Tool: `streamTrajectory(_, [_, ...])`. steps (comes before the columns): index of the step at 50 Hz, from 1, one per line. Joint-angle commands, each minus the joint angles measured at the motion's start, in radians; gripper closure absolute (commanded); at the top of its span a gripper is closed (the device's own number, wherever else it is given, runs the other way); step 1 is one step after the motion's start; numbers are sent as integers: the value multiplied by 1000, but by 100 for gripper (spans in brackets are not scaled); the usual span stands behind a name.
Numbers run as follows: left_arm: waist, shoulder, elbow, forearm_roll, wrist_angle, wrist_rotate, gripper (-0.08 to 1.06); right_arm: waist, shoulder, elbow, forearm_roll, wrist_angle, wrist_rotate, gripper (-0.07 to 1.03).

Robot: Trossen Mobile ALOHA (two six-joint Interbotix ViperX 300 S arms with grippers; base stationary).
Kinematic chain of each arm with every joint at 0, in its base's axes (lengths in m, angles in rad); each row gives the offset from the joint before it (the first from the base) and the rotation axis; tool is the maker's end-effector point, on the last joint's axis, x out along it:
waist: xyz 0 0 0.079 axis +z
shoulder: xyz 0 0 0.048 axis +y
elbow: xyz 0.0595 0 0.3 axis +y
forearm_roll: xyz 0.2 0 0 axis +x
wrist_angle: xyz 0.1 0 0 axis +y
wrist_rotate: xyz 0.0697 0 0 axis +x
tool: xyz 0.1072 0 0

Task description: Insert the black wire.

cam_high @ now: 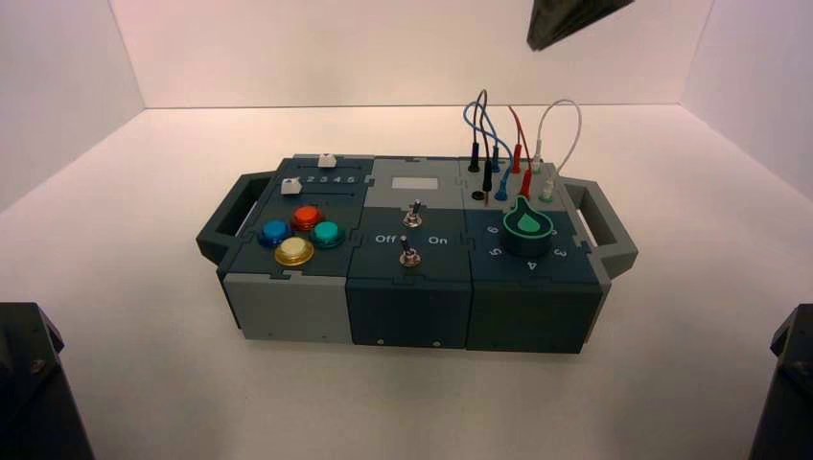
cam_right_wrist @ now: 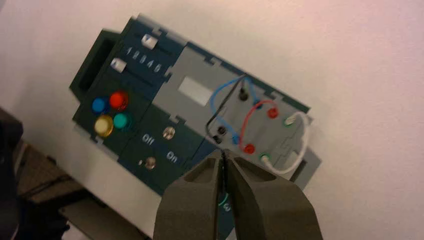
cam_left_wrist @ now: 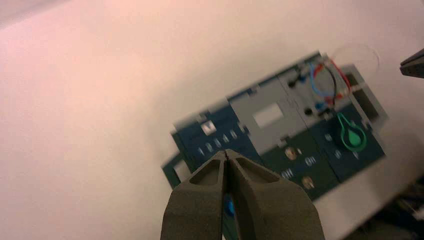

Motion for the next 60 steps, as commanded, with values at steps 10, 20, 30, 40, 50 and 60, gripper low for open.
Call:
streamTrajectory(10, [-6, 12, -38, -48, 28, 6, 101, 12, 5, 3, -61, 5, 6, 65])
streamTrajectory(20, [-6, 72, -77, -48, 94, 6, 101, 69, 52, -18, -199, 46, 87, 64])
streamTrajectory(30, [-6, 164, -114, -48, 118, 9, 101, 181, 118, -44, -308, 54, 278, 44])
streamTrajectory(40, [-6, 201, -103, -54, 71, 74, 101, 241, 126, -28, -302, -3, 380, 44])
streamTrajectory(50, [-6, 172, -37, -158, 15, 153, 101, 264, 138, 8, -302, -43, 456, 44])
streamTrajectory(60, [-6, 158, 23, -344, -5, 310, 101, 276, 186, 28, -322, -83, 534, 44])
